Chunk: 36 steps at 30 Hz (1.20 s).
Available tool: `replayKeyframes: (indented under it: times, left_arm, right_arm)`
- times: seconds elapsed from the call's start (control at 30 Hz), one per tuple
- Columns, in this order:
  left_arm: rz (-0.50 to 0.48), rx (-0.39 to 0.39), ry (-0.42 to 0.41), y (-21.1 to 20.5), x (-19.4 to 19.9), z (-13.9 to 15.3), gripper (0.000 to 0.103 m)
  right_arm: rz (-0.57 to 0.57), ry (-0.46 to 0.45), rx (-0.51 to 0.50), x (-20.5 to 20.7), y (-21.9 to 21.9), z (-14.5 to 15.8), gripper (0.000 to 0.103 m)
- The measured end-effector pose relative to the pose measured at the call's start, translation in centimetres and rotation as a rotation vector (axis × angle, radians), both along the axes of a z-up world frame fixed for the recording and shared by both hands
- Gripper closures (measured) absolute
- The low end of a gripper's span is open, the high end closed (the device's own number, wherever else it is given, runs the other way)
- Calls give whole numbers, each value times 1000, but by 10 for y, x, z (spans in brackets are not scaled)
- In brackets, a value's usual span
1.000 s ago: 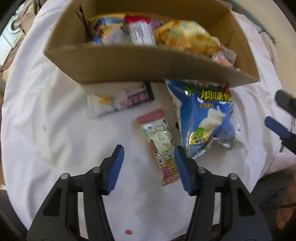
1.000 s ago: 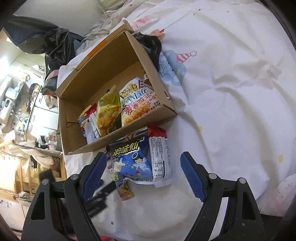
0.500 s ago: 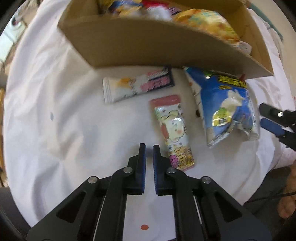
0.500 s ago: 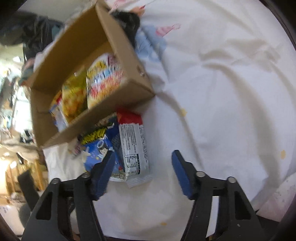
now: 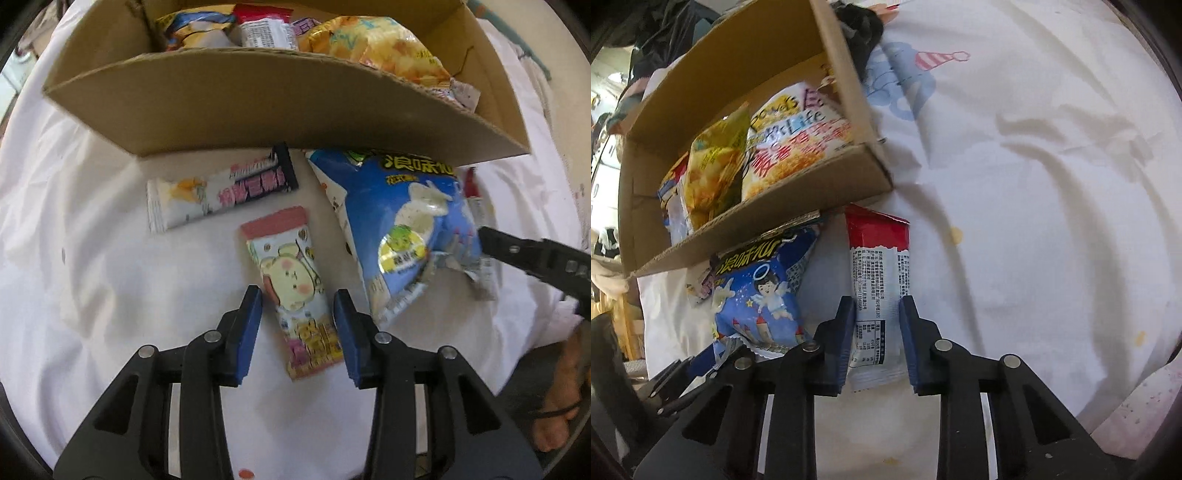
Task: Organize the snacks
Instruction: 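Grasp pink bear-print packet with left tool while right tool grasps red-white bar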
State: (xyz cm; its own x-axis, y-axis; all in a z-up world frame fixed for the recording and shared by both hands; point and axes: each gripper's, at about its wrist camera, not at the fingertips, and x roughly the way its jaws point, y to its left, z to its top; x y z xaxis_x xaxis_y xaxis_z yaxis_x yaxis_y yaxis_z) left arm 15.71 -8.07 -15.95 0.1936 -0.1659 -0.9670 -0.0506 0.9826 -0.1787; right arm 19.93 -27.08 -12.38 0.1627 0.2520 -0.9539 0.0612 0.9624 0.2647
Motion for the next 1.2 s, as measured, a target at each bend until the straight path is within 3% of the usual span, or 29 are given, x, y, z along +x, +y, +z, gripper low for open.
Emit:
replayKeyframes:
  times: [0.03, 0.07, 0.17, 0.37, 0.43, 0.57, 0.63, 0.7, 0.93, 1.03, 1.07, 1.1, 1.13, 1.2]
  left_arm:
    - [-7, 17, -3, -1, 2, -1, 71]
    - [-7, 40, -7, 1, 2, 0, 81]
    - [-1, 35, 0, 6, 3, 1, 81]
    - [42, 31, 4, 35, -7, 9, 81]
    - [48, 35, -2, 39, -9, 11, 81]
    - [45, 36, -22, 33, -12, 13, 81]
    - [49, 38, -31, 34, -14, 16, 81]
    - [63, 26, -30, 40, -15, 20, 81]
    - [87, 5, -24, 39, -17, 26, 81]
    - [84, 14, -33, 42, -14, 29, 81]
    - [85, 20, -39, 44, -14, 30, 81]
    - [86, 27, -42, 45, -15, 30, 81]
    - [85, 32, -44, 45, -15, 32, 81]
    - [89, 40, -45, 47, -15, 33, 81]
  right_arm:
    - [-4, -1, 6, 0, -2, 1, 82]
    - [-7, -1, 18, 0, -6, 1, 83]
    - [7, -17, 33, -2, -12, 8, 101]
    - [-16, -16, 70, -9, -27, 14, 101]
    - [-20, -9, 101, -9, -26, 12, 96]
    - [-12, 18, 41, -3, -19, 1, 85]
    - [-22, 43, 33, 2, -16, -9, 62]
    - [-38, 54, 56, 4, -16, -10, 50]
    - [-20, 38, 5, 12, 3, -13, 39]
    - [20, 24, -66, 15, 15, -19, 41]
    - [45, 19, -94, 14, 19, -20, 45]
    - [68, 8, -144, 13, 22, -19, 63]
    - [74, 0, -164, 11, 22, -17, 70]
    - [56, 4, -117, 9, 14, -13, 70]
